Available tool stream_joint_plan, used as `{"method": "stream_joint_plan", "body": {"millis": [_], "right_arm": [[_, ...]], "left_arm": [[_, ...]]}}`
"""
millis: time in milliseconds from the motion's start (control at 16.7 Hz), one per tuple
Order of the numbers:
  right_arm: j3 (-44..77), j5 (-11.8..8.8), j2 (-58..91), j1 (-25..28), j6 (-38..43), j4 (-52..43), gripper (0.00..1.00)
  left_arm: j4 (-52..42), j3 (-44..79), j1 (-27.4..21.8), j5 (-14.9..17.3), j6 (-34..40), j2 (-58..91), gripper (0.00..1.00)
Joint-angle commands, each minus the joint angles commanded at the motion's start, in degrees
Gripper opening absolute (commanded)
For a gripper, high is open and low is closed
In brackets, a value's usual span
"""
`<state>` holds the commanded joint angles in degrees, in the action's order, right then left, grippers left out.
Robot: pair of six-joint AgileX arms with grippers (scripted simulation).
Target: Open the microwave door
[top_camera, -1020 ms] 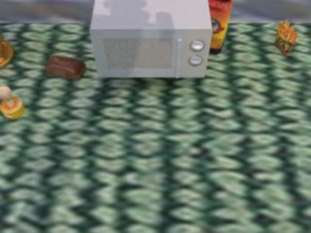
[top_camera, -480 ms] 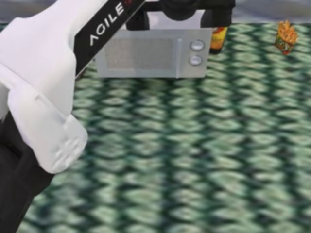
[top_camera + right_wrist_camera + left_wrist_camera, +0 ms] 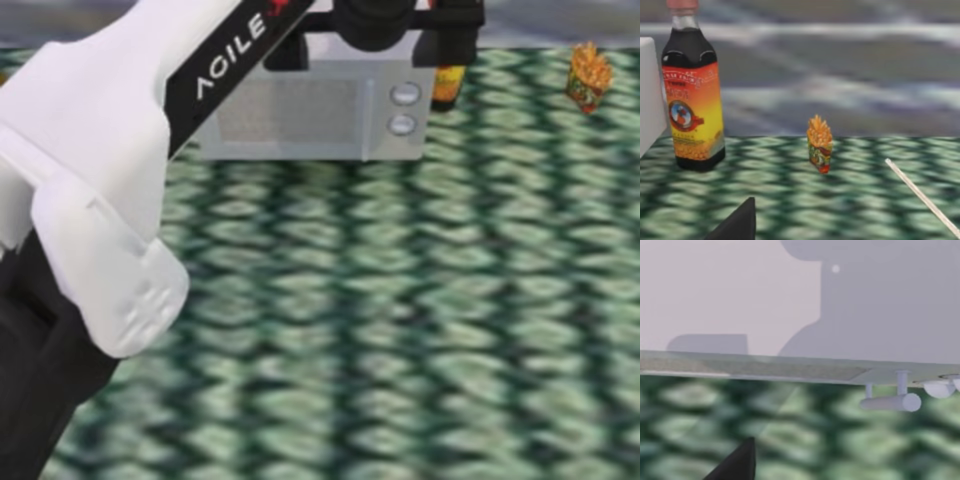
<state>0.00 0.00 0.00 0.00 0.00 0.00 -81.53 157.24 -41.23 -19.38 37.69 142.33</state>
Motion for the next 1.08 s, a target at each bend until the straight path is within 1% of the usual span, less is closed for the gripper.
{"method": "stream_joint_plan", "body": {"millis": [180,540,840,1080], "right_arm": [[0.00,0.00,0.00,0.00,0.00,0.00,1.00],[0.00,0.00,0.00,0.00,0.00,0.00,1.00],[0.00,0.00,0.00,0.00,0.00,0.00,1.00],[0.00,0.00,0.00,0.00,0.00,0.00,1.00]], "left_arm": [[3.45,-2.77,0.52,0.24,-0.70,0.20,1.00],[14.47,-11.95,2.50,1.07,-2.66,1.40,1.00],[16.00,-13.21,2.78,1.19,-2.92,1.58,1.00],[16.00,-13.21,2.78,1.19,-2.92,1.58,0.70]]}}
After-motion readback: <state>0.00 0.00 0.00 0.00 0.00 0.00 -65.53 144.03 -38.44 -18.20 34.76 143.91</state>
